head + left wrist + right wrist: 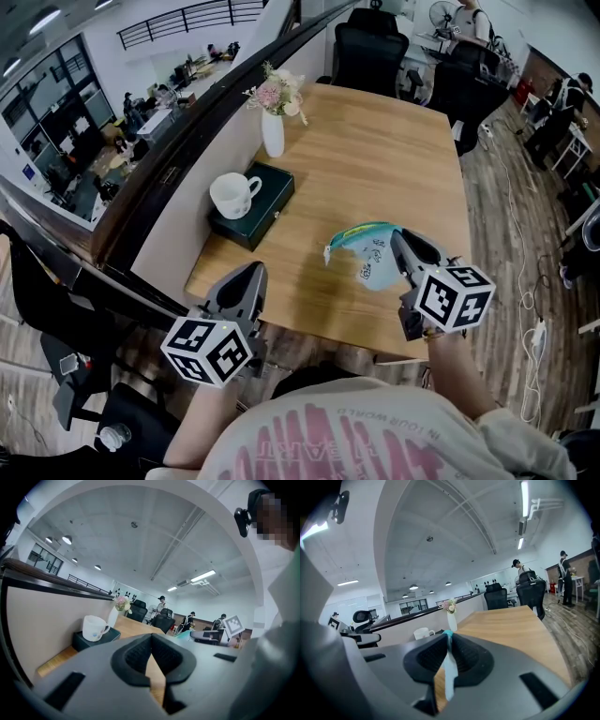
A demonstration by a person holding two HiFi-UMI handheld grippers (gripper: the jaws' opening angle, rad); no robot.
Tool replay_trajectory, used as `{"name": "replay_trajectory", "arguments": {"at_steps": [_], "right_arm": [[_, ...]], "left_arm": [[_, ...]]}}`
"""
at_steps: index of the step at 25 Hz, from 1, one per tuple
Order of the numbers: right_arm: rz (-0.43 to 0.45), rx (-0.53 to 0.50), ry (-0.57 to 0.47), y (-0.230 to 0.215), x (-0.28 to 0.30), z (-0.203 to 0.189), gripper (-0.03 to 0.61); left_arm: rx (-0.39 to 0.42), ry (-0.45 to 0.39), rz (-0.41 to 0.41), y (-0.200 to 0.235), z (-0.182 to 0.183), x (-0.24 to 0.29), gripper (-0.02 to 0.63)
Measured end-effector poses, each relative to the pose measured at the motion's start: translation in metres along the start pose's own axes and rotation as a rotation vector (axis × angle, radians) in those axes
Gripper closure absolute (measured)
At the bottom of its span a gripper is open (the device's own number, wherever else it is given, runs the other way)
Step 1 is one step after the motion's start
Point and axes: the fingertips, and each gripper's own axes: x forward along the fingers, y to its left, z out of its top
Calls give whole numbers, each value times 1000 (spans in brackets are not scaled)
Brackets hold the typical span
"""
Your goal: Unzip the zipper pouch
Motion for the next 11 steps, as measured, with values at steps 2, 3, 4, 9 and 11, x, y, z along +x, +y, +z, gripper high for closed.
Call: {"name": "replay_trajectory", "arguments": {"at_steps": [2,3,4,9,11], "right_arm": [[-1,-4,2,1,1,-1,545],[-2,-5,2,0,1,-1,545],[-3,-7,0,0,1,-1,545],[-10,-11,-8,0,-3,2,545],[-11,-11,-8,1,-5,3,545]], "left_arm": [[0,5,5,3,-2,0,611],[-1,8,9,4,-4,0,611],[-4,12,13,5,-5,0,611],[-14,30,30,9,-10,-1,611],[-15,37,34,9,-11,-2,611]]}}
